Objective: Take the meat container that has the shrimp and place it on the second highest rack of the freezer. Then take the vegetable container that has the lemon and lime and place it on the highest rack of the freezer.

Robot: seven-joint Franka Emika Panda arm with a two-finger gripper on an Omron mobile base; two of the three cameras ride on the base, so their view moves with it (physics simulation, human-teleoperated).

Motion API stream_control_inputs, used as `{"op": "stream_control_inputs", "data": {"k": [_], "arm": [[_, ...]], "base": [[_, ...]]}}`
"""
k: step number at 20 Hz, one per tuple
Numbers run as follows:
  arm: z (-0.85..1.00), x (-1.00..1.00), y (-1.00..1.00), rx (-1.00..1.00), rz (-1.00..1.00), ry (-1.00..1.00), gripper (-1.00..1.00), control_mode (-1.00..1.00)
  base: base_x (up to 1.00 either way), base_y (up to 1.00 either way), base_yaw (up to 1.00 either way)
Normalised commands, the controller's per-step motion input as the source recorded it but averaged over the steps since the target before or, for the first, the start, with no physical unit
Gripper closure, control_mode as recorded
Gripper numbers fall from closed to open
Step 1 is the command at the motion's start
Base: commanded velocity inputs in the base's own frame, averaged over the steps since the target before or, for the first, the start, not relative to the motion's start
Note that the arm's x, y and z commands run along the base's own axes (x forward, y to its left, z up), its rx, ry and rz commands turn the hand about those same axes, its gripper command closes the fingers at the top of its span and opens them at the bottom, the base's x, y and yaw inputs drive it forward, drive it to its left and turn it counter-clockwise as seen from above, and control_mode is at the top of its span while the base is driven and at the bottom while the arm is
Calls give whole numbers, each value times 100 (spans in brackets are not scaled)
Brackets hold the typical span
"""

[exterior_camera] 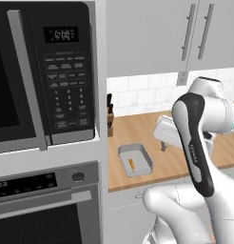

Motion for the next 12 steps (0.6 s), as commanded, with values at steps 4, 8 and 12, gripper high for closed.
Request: {"op": "stream_control_inputs", "data": {"k": [4, 8, 12], "arm": [[-100, 30, 0, 0, -4, 0, -100, -100], [-79, 36, 2, 0, -12, 0, -100, -100], [-35, 79, 4, 0, -16, 1, -100, -100]], "base": [[0, 0, 0], [0, 0, 0], [0, 0, 0]]}}
